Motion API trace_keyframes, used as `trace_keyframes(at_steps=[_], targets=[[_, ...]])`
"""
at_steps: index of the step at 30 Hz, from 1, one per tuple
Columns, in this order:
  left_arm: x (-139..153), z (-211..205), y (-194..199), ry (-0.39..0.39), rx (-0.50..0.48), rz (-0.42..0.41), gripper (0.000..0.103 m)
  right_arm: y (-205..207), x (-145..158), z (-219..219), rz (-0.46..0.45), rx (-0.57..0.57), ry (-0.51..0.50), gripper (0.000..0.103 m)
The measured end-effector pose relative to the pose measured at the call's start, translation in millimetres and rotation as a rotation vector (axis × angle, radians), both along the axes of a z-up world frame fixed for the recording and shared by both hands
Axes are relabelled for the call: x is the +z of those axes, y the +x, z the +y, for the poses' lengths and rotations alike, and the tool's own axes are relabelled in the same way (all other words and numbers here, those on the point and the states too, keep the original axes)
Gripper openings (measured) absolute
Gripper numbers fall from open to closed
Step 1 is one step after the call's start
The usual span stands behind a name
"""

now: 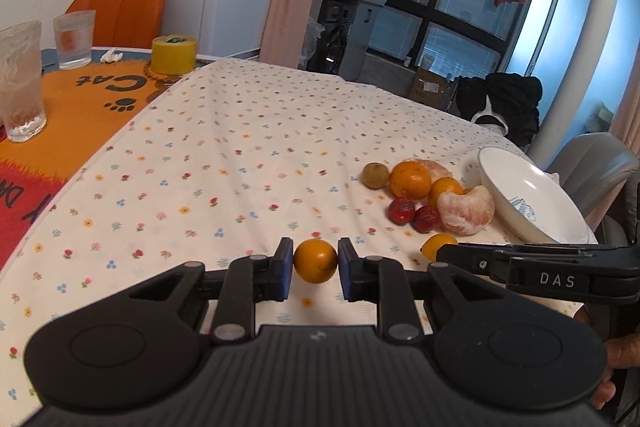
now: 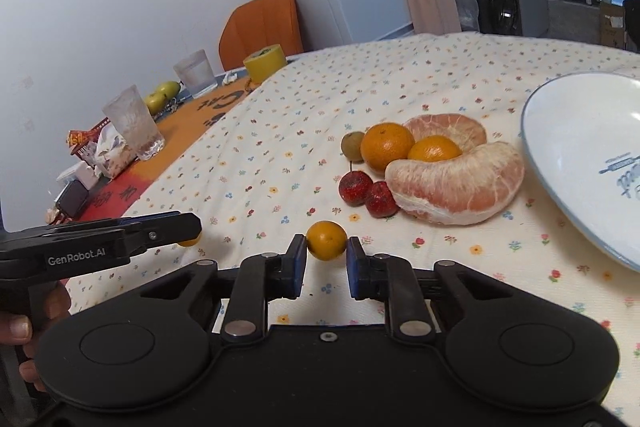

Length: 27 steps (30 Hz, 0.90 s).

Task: Organize fruits
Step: 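Grasp the small orange with the left tool while the right tool grasps a yellow cherry tomato, then carry the yellow tomato over the white plate and open the right tool while the left tool holds the orange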

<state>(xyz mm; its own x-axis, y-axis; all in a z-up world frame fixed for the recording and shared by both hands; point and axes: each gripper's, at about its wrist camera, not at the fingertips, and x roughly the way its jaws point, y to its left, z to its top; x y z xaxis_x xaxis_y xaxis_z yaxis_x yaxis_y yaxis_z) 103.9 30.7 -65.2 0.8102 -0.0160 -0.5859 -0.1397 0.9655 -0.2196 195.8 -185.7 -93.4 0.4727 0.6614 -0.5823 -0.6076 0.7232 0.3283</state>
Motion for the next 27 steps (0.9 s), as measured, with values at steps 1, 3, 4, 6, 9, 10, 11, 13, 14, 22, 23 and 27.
trace_keyframes(at_steps=[1,3,4,6,9,10,11,13,14,22,23,27], targets=[[1,-2,0,0.000,-0.004,-0.002,0.022,-1,2,-2,-0.005,-0.003,0.004,0.019],[2,-7,1,0.002,-0.015,-0.007,0.022,-3,5,-7,-0.017,-0.007,0.011,0.019],[3,-9,1,0.004,-0.021,-0.009,0.022,-5,6,-10,-0.022,-0.010,0.014,0.019],[5,-14,3,0.005,-0.032,-0.013,0.022,-6,8,-16,-0.030,-0.020,0.020,0.019],[7,-22,5,0.011,-0.052,-0.019,0.022,-6,10,-27,-0.034,-0.044,0.028,0.019],[8,-25,7,0.011,-0.058,-0.021,0.022,-7,11,-31,-0.035,-0.053,0.030,0.019],[8,-27,8,0.013,-0.065,-0.023,0.022,-7,11,-35,-0.036,-0.060,0.032,0.019],[10,-33,10,0.016,-0.078,-0.025,0.022,-6,13,-43,-0.040,-0.077,0.037,0.019],[10,-35,12,0.017,-0.084,-0.026,0.022,-6,14,-47,-0.043,-0.085,0.039,0.019],[15,-60,30,0.032,-0.147,-0.032,0.022,-2,21,-81,-0.062,-0.168,0.052,0.019],[16,-64,33,0.035,-0.155,-0.032,0.022,-1,21,-86,-0.064,-0.180,0.055,0.019],[17,-77,42,0.038,-0.187,-0.032,0.022,2,21,-105,-0.068,-0.225,0.059,0.019]])
